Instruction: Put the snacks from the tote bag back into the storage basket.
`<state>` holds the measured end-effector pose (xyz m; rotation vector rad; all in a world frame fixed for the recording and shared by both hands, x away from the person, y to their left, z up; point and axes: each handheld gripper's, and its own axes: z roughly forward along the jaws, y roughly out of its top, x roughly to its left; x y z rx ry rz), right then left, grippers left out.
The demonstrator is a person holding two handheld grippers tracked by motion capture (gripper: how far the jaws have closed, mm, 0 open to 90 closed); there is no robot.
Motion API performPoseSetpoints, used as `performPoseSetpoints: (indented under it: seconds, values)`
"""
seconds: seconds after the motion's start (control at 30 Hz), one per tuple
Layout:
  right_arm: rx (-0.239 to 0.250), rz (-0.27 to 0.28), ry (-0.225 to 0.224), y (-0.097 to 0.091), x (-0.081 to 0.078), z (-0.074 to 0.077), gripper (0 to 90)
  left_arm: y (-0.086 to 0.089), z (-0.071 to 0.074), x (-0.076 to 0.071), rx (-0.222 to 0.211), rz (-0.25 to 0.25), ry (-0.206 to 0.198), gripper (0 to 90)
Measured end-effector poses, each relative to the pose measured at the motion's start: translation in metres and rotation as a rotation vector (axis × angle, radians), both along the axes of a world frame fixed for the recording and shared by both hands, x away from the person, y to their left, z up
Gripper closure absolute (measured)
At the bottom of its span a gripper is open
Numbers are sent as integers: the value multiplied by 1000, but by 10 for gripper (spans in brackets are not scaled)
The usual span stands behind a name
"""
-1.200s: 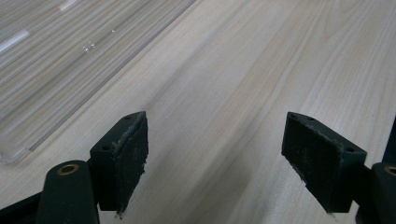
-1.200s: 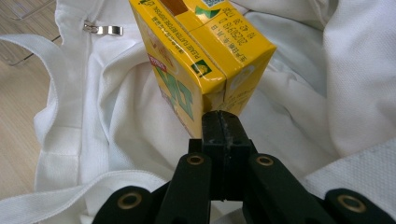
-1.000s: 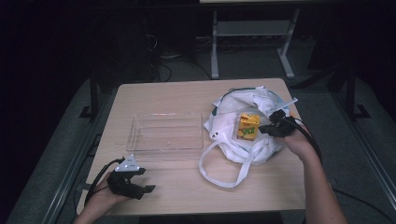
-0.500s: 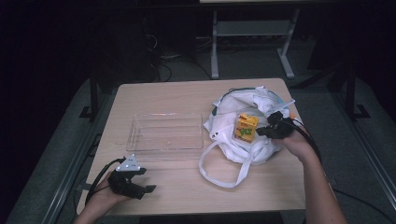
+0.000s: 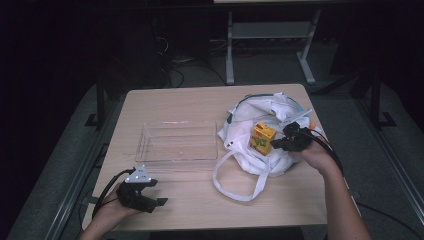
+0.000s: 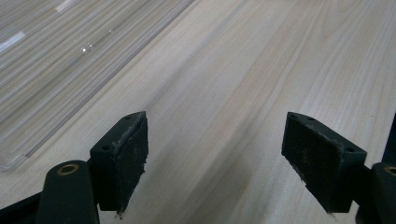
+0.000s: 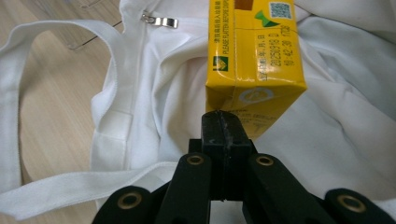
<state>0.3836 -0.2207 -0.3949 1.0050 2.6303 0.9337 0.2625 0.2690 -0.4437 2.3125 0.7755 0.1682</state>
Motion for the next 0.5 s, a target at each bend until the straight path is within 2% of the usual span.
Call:
performPoseSetpoints:
  seconds: [0.33, 0.5]
  values:
    - [-1, 17, 8, 5, -3, 0, 896, 0, 1, 1, 3, -7, -6, 225]
    - [2, 2, 20, 1, -7, 3, 826, 1, 1, 2, 7, -8, -6, 225]
